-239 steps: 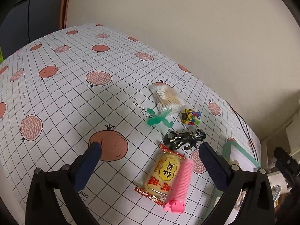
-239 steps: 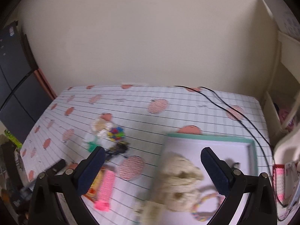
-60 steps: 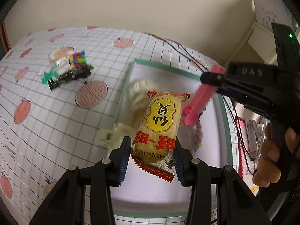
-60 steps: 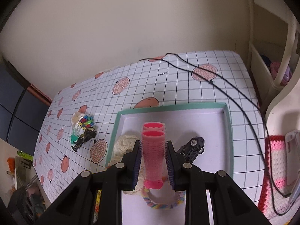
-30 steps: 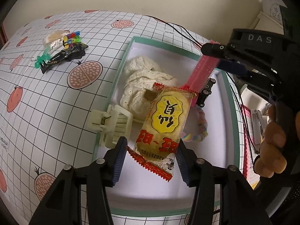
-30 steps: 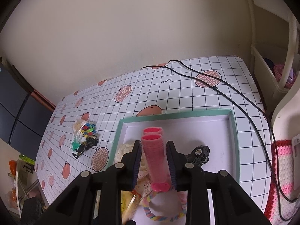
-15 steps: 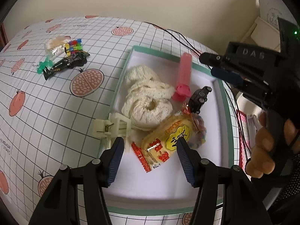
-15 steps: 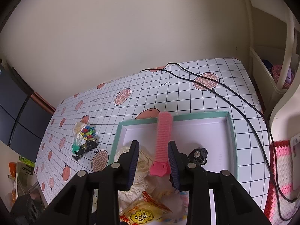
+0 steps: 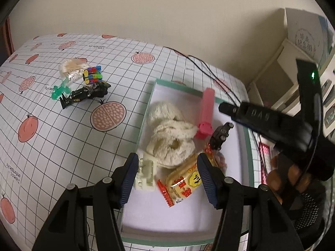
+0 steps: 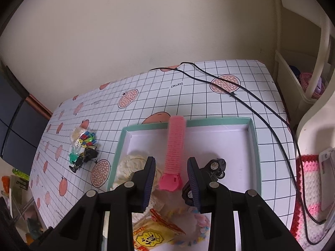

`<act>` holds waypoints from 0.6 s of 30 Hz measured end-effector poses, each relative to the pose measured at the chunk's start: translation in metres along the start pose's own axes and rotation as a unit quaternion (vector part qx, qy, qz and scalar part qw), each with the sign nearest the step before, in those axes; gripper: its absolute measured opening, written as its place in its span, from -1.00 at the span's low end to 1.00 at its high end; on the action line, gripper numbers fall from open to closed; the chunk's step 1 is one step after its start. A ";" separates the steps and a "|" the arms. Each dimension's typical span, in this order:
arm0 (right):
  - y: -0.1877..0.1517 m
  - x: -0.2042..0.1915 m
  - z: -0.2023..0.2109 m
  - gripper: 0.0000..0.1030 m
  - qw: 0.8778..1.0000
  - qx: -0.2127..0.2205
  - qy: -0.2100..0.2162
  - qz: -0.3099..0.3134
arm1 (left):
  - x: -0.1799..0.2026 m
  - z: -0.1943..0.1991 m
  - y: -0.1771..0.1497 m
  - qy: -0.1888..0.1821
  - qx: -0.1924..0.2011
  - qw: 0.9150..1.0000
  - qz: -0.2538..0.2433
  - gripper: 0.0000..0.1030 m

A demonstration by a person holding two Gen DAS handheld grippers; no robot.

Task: Organize objects
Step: 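Open both tools to release the snack packet and roller into the tray, then withdraw both tools from the tray toward the green toy and black figure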

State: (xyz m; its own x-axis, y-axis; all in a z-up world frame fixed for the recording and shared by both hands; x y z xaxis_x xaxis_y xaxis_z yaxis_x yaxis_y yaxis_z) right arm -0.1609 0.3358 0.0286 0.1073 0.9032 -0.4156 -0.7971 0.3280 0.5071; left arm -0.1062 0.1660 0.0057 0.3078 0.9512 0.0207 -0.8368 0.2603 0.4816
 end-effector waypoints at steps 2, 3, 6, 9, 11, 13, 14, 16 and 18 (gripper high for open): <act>-0.001 -0.002 -0.001 -0.34 1.000 -0.004 -0.001 0.004 | -0.006 0.003 0.004 -0.004 0.005 1.000 0.010 0.15; -0.001 -0.003 -0.002 -0.34 1.000 -0.006 -0.002 0.006 | -0.010 0.005 0.007 -0.005 0.008 1.000 0.016 0.15; -0.003 -0.007 -0.004 -0.34 1.000 -0.013 -0.006 0.014 | -0.019 0.008 0.014 -0.002 0.020 0.999 0.025 0.15; -0.004 -0.012 -0.004 -0.34 1.000 -0.018 -0.009 0.020 | -0.033 0.009 0.022 0.007 0.033 0.999 0.037 0.15; -0.004 -0.014 -0.004 -0.34 0.999 -0.020 -0.014 0.025 | -0.046 0.008 0.026 0.014 0.034 0.998 0.056 0.16; -0.003 -0.016 -0.003 -0.34 0.999 -0.020 -0.017 0.027 | -0.061 0.006 0.030 0.022 0.033 0.996 0.076 0.16; -0.003 -0.017 -0.003 -0.31 0.999 -0.019 -0.016 0.028 | -0.066 0.005 0.031 0.025 0.032 0.996 0.083 0.18; -0.004 -0.019 -0.003 -0.16 0.999 -0.018 -0.016 0.030 | -0.078 0.002 0.032 0.038 0.031 0.994 0.095 0.29; -0.004 -0.020 -0.004 -0.01 0.999 -0.018 -0.017 0.032 | -0.087 0.001 0.032 0.046 0.032 0.993 0.102 0.31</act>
State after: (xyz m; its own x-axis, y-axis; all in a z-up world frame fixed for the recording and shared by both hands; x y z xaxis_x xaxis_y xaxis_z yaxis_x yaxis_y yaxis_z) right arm -0.1624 0.3153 0.0320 0.0745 0.9312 -0.3567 -0.8233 0.2593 0.5049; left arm -0.1595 0.0919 0.0200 0.0896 0.9949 0.0458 -0.8463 0.0518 0.5301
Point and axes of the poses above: each gripper's, at about its wrist camera, not at the fingertips, and z roughly against the way its jaws point, x to its right, y to its top, the point moved 5 cm from there along -z, roughly the way its jaws point, and after that the axes turned 9 degrees about y, right-handed, at the moved point
